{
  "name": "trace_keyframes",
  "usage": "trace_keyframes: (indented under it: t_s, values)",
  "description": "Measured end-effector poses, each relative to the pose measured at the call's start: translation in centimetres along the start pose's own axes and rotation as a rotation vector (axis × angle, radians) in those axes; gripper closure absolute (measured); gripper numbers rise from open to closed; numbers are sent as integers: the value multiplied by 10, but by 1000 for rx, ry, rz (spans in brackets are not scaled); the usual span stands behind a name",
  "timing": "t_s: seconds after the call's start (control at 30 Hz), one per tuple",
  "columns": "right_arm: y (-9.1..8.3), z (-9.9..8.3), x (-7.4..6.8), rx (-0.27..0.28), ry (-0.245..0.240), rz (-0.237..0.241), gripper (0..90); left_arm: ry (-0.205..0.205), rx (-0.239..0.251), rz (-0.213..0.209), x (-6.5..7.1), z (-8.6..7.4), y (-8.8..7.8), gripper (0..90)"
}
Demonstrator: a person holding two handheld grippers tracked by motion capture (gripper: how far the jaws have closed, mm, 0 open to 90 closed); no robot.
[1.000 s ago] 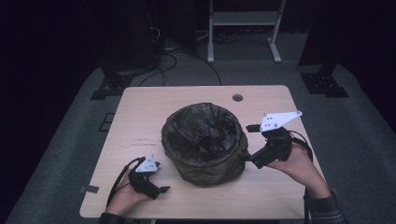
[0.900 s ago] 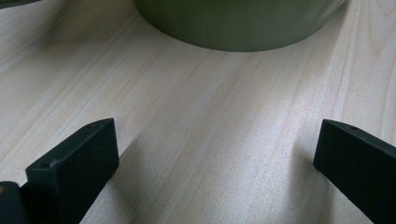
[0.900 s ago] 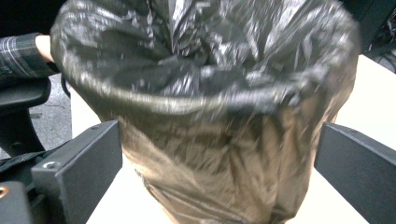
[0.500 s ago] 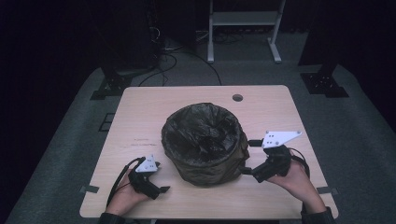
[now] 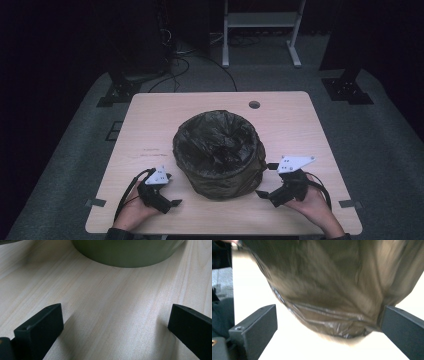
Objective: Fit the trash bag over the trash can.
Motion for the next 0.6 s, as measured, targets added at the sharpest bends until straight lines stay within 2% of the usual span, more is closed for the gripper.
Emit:
trace_keyframes:
  t_s: [0.27,0.4,0.47,0.6]
  values:
    - [14,-20,-1,-43,15,-11,0,0,0,0,0,0,0,0]
    - [22,-28,0,-83,11,-34,0,0,0,0,0,0,0,0]
    - [23,-30,0,-83,12,-39,0,0,0,0,0,0,0,0]
    - [30,-41,2,-129,13,-62,0,0,0,0,0,0,0,0]
Point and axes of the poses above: each handheld gripper's, and its own axes: y roughly forward along the jaws, z roughly out of its top, x roughly to its right, the point moved 4 cm from there along y, roughly forward along the jaws, and after that the axes turned 2 degrees about y, right-handed, at the moved point
